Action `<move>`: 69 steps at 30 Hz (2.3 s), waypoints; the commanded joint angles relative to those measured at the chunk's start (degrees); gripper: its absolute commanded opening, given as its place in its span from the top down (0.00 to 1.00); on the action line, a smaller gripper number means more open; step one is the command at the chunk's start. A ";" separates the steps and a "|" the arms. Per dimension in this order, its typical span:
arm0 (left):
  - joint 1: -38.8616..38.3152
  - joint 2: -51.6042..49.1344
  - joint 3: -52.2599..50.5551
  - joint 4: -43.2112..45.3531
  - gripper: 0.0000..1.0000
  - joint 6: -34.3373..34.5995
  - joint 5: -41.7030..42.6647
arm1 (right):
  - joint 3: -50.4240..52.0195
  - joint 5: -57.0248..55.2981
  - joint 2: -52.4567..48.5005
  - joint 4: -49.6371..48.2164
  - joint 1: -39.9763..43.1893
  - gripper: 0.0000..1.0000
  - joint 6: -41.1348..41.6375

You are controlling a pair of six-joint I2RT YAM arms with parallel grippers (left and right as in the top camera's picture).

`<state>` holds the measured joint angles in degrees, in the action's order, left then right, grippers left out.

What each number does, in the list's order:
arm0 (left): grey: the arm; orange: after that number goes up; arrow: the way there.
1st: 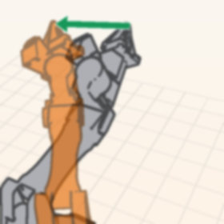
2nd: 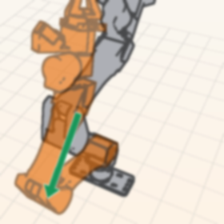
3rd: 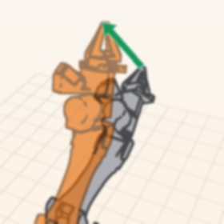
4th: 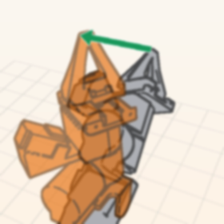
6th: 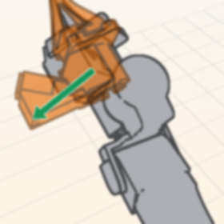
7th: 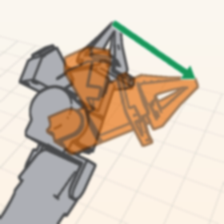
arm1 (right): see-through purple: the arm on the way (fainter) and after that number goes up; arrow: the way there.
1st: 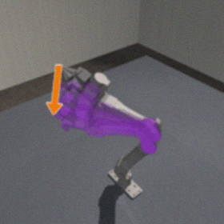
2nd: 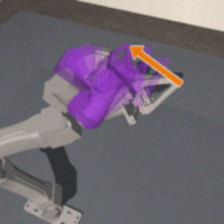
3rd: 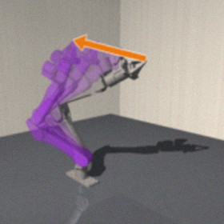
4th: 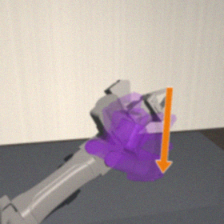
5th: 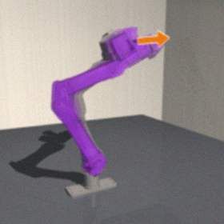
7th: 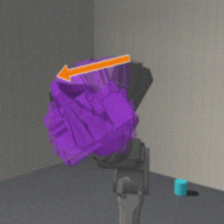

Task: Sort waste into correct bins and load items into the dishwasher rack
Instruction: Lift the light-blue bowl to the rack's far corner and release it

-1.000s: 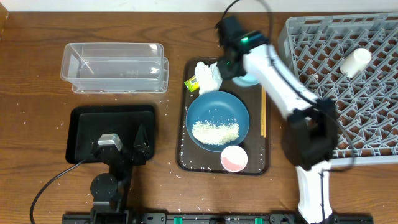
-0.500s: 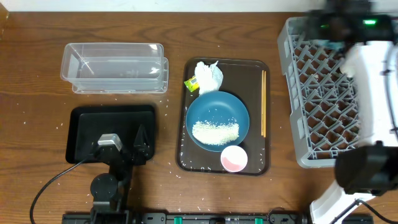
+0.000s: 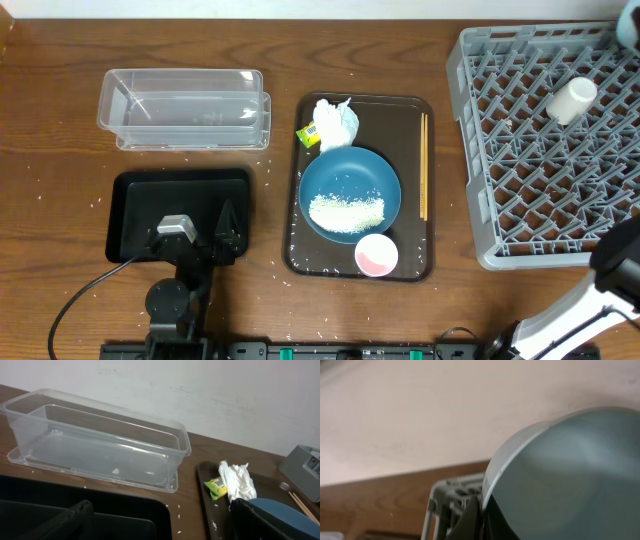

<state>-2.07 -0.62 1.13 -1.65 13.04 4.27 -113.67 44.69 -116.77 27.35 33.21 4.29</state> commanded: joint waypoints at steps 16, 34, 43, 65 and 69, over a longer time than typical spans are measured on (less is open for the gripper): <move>-0.26 0.37 -0.90 -2.03 0.11 -0.98 0.59 | -0.22 31.12 -21.20 -31.85 7.80 0.99 39.78; -0.26 0.37 -0.90 -2.03 0.11 -0.98 0.61 | -0.22 29.03 -22.29 -17.25 13.07 0.95 32.26; -0.26 0.37 -0.90 -2.03 0.11 -0.98 0.59 | -0.24 22.43 -16.74 -11.61 14.97 0.92 31.26; -0.26 0.37 -0.90 -2.03 0.10 -0.98 0.59 | -0.24 -9.33 10.86 12.00 10.14 0.83 20.87; -0.26 0.37 -0.90 -2.03 0.11 -0.98 0.59 | -0.24 -9.73 12.20 10.75 6.25 0.79 17.92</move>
<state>-2.07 -0.62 1.13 -1.65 13.04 4.27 -113.60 36.51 -106.02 38.65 42.35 25.58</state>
